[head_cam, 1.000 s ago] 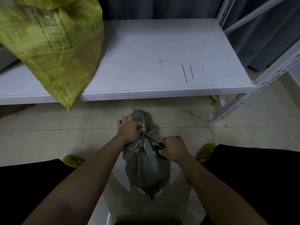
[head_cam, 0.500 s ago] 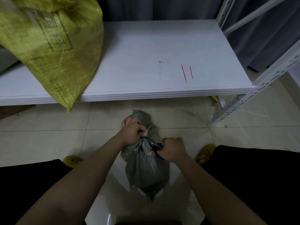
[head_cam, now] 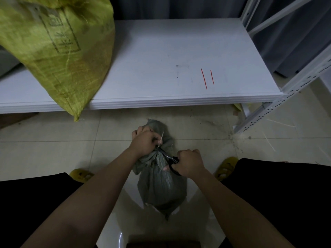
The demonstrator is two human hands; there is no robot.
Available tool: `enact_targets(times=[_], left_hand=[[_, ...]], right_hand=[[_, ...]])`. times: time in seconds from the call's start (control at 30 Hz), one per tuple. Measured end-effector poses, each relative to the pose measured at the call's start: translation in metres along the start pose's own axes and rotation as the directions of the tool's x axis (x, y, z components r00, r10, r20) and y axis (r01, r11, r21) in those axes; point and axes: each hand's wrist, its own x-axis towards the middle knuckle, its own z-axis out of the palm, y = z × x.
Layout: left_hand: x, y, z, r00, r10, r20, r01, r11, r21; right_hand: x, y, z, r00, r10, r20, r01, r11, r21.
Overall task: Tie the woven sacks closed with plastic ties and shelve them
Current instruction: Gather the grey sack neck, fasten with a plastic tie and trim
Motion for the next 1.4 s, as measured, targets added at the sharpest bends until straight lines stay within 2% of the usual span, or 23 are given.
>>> enact_targets(times=[0.4, 0.6, 0.73, 0.83, 0.9, 0.97, 1.13, 1.23, 1.4], left_hand=[[-0.004, 0.001, 0.004, 1.000, 0.010, -0.028, -0.010, 1.000, 0.019], [-0.003, 0.002, 0.005, 0.998, -0.005, -0.061, 0.005, 1.000, 0.008], [0.001, 0.005, -0.003, 0.996, 0.021, -0.087, -0.021, 1.000, -0.001], [0.004, 0.007, -0.008, 0.986, 0.065, -0.151, -0.088, 0.985, -0.152], [0.002, 0.013, -0.010, 0.986, 0.054, -0.156, -0.085, 0.976, -0.199], [0.001, 0.018, -0.010, 0.983, 0.042, -0.177, -0.082, 0.970, -0.227], [0.000, 0.038, -0.019, 0.963, 0.018, -0.270, -0.113, 0.934, -0.340], [0.002, 0.057, -0.033, 0.941, 0.056, -0.333, -0.178, 0.920, -0.349], [0.022, 0.094, -0.053, 0.917, 0.066, -0.393, -0.226, 0.899, -0.375]], right_hand=[[-0.004, -0.002, -0.004, 1.000, 0.000, 0.020, 0.000, 1.000, 0.009], [-0.007, -0.004, -0.004, 1.000, -0.011, -0.029, 0.010, 1.000, -0.015], [-0.011, -0.002, -0.005, 0.999, 0.048, 0.011, -0.048, 0.999, 0.005], [-0.011, 0.000, -0.011, 0.986, 0.163, -0.011, -0.160, 0.978, 0.137], [-0.011, 0.002, -0.016, 0.963, 0.268, -0.021, -0.254, 0.931, 0.261], [-0.012, 0.005, -0.020, 0.943, 0.329, -0.056, -0.284, 0.879, 0.383], [-0.021, 0.016, -0.043, 0.900, 0.372, -0.226, -0.175, 0.785, 0.595], [-0.023, 0.021, -0.065, 0.857, 0.411, -0.311, -0.098, 0.722, 0.685], [-0.009, 0.042, -0.103, 0.800, 0.476, -0.365, -0.081, 0.688, 0.721]])
